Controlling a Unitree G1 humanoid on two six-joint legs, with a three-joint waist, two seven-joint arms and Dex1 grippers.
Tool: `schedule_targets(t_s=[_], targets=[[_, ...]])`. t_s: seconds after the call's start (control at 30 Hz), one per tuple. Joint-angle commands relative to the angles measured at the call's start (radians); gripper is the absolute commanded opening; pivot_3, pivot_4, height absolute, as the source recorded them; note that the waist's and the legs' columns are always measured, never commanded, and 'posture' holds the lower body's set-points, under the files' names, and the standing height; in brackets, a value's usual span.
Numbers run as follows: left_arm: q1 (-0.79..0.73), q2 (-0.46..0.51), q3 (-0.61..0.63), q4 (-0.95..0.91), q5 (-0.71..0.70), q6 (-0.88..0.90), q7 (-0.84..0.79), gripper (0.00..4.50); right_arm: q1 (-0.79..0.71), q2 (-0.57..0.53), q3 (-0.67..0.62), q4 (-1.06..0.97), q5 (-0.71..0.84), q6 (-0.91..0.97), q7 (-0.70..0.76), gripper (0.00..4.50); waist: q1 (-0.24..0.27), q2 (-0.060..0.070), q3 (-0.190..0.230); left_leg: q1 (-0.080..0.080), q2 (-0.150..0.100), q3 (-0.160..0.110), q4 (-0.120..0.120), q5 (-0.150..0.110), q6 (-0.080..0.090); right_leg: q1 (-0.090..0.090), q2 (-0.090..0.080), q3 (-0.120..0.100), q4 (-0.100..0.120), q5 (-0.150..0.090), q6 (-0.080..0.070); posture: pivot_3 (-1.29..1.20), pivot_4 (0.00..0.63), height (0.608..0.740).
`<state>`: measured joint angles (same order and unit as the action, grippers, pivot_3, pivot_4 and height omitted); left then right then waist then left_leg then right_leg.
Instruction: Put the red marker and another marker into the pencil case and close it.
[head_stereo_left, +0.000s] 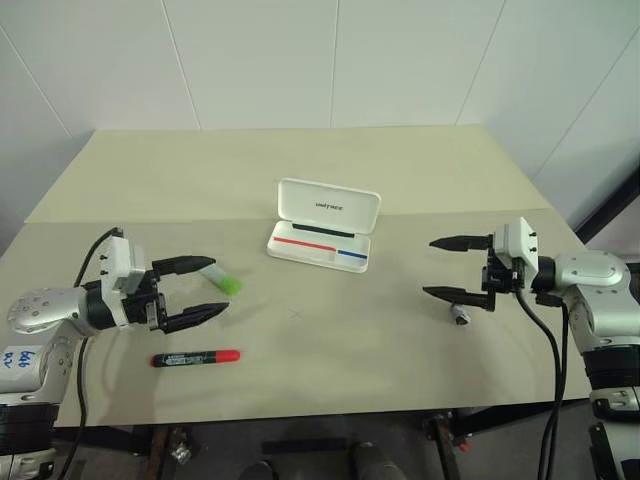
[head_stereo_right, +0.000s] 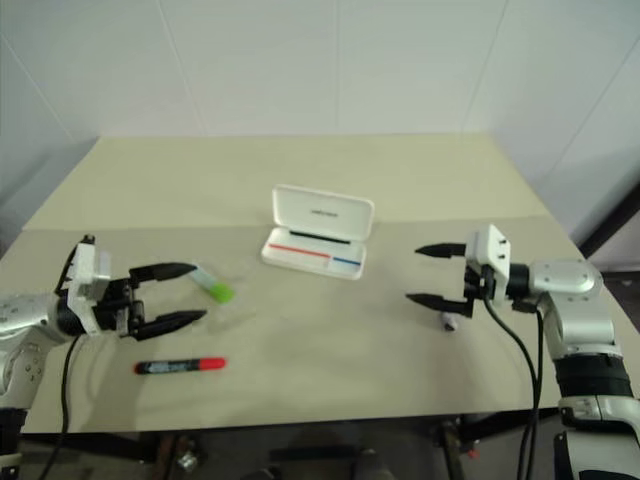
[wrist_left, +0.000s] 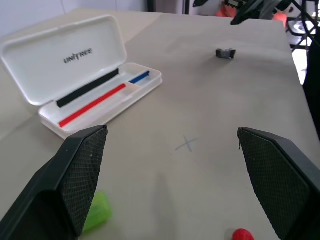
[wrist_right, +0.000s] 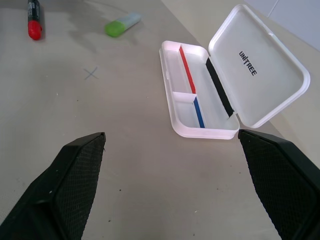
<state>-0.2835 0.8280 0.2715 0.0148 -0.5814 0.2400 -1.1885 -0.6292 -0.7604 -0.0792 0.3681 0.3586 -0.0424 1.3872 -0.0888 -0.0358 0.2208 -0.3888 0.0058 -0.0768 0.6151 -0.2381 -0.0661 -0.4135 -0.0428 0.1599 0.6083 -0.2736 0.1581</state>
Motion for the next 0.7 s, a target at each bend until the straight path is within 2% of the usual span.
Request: schedule_targets(t_s=[0.03, 0.2, 0.5, 0.6, 0.7], targets=[[-0.03, 0.01, 0.029, -0.021, -0.035, 0.061, 0.033, 4.46, -0.049, 0.022, 0.01, 0.028, -0.008, -0.041, 0.01, 4.5, -0.002, 0.0, 0.0, 0.0, 0.0, 0.0, 0.0, 0.0, 0.0, 0.0, 0.0, 0.0, 0.001, 0.0, 0.0, 0.0, 0.15, 0.74], [-0.03, 0.01, 0.053, -0.084, -0.083, 0.134, 0.076, 4.46, -0.12, 0.071, 0.049, 0.073, -0.043, -0.054, -0.003, 4.5, -0.006, 0.0, 0.0, 0.001, 0.001, 0.0, 0.001, 0.0, 0.0, 0.0, 0.001, 0.0, 0.003, 0.0, 0.0, 0.0, 0.15, 0.74], [-0.032, 0.063, 0.047, -0.04, -0.003, 0.058, 0.018, 4.46, -0.236, 0.132, 0.208, 0.126, -0.173, -0.039, 0.01, 4.5, -0.02, 0.0, 0.0, 0.001, 0.001, 0.0, 0.001, 0.0, 0.0, 0.0, 0.001, 0.0, 0.003, 0.0, 0.0, 0.0, 0.15, 0.74], [-0.046, 0.075, 0.046, -0.01, 0.021, 0.03, 0.013, 4.5, -0.275, 0.179, 0.241, 0.2, -0.222, -0.089, -0.01, 3.83, -0.027, 0.0, 0.0, 0.001, 0.001, 0.0, 0.001, 0.0, 0.0, 0.0, 0.001, 0.0, 0.003, 0.0, 0.0, 0.0, 0.15, 0.74], [-0.091, 0.081, 0.028, 0.018, 0.037, 0.026, 0.011, 4.5, -0.32, 0.204, 0.259, 0.269, -0.257, -0.114, -0.019, 2.77, -0.026, 0.0, 0.0, 0.001, 0.001, 0.0, 0.001, 0.0, 0.0, 0.0, 0.001, 0.0, 0.004, 0.0, -0.001, 0.0, 0.15, 0.74]])
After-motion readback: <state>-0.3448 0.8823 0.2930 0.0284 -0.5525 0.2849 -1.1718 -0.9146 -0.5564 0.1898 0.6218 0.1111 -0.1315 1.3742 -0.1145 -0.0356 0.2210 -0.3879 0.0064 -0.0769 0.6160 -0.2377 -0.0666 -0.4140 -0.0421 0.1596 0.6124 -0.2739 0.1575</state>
